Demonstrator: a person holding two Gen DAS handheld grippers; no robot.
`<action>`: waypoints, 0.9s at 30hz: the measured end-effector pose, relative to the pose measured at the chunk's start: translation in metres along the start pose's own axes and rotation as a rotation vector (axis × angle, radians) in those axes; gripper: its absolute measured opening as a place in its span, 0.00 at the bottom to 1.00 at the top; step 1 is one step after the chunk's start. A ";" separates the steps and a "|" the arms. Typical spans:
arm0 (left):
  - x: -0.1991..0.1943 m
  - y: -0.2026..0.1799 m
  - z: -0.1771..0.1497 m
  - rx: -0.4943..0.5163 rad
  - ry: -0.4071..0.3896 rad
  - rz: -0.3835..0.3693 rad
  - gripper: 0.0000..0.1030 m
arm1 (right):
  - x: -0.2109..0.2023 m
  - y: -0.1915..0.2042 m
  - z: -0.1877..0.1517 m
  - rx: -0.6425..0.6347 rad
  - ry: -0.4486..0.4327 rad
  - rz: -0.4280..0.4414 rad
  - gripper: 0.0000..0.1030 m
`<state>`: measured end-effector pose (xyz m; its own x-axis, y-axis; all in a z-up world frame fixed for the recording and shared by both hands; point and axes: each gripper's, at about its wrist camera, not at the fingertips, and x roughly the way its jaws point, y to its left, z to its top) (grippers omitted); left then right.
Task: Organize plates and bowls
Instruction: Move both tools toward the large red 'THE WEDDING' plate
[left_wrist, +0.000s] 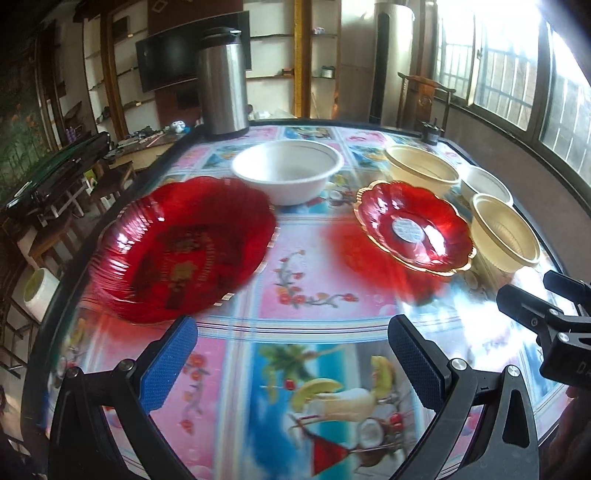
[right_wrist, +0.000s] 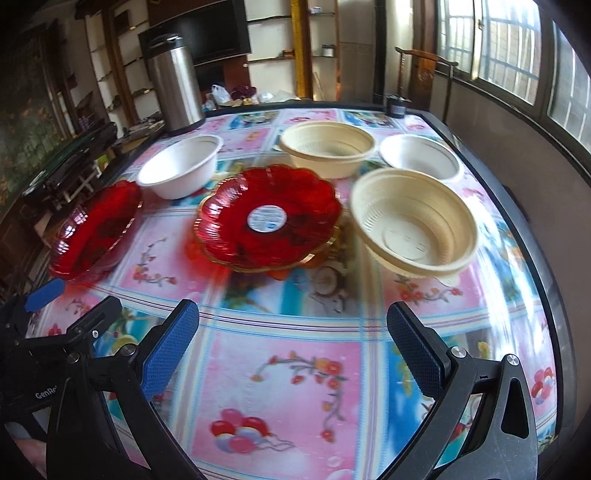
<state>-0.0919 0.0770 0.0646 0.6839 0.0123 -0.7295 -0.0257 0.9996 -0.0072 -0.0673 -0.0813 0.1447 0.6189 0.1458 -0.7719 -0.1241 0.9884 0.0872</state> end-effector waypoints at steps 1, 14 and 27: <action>-0.002 0.010 0.001 -0.011 -0.008 0.010 1.00 | 0.000 0.006 0.002 -0.008 -0.002 0.012 1.00; 0.020 0.122 0.032 -0.124 -0.030 0.106 1.00 | 0.042 0.100 0.049 -0.100 0.039 0.154 1.00; 0.072 0.171 0.050 -0.149 0.070 0.108 1.00 | 0.125 0.160 0.090 -0.087 0.166 0.229 1.00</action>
<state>-0.0110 0.2496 0.0448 0.6189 0.1128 -0.7773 -0.2073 0.9780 -0.0231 0.0594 0.0990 0.1189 0.4322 0.3490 -0.8315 -0.3163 0.9222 0.2226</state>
